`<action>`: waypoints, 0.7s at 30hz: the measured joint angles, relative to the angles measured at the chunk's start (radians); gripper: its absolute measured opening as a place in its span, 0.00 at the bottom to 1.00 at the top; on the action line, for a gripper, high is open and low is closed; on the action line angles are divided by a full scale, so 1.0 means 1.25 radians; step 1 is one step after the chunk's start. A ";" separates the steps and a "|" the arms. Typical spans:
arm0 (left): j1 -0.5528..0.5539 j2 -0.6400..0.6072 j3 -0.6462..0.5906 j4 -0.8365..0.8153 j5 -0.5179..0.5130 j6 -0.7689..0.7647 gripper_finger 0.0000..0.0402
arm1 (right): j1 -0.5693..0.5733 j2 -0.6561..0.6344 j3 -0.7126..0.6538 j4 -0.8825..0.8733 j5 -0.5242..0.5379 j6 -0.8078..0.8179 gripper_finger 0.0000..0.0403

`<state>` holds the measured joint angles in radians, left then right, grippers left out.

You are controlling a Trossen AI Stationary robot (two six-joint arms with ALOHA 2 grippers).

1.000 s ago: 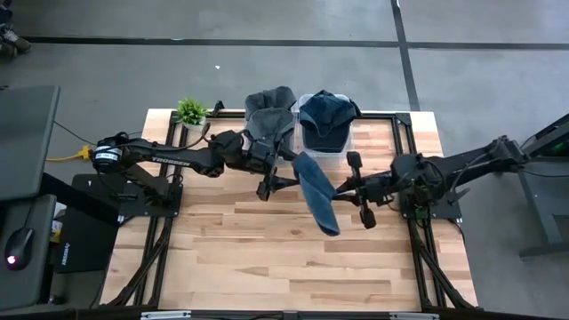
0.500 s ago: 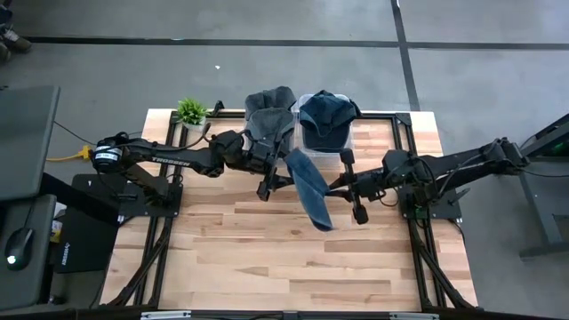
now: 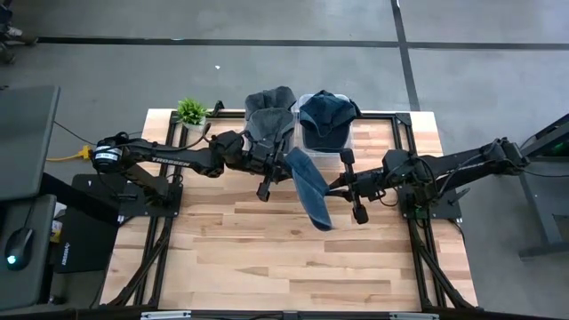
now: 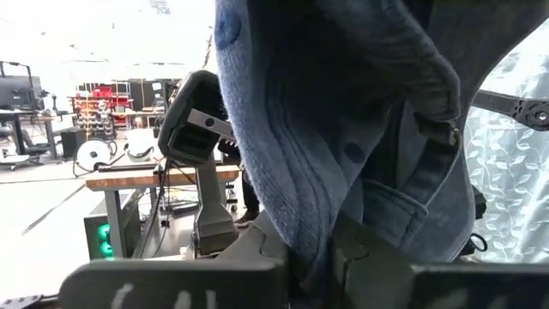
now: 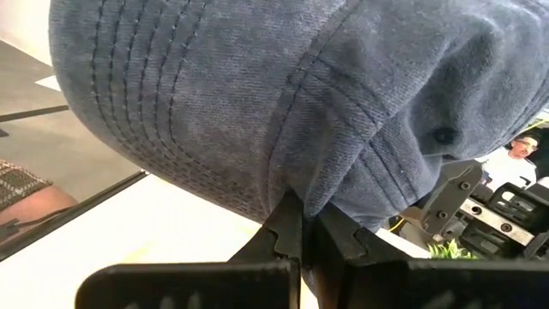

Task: Pick & Place hat
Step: Put the blue cap into the right transparent bin

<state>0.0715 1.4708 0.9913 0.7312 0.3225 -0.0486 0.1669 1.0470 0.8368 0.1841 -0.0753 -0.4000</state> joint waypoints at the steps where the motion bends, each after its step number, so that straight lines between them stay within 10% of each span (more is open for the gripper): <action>1: 0.000 0.000 0.000 0.000 0.000 0.000 0.03 | 0.000 0.000 0.000 0.000 0.000 0.000 0.00; 21: 0.000 0.000 0.001 -0.013 -0.003 0.000 0.03 | 0.000 -0.001 0.000 0.001 0.016 0.063 0.11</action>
<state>0.0715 1.4708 0.9920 0.7155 0.3191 -0.0486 0.1673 1.0458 0.8368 0.1848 -0.0555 -0.3215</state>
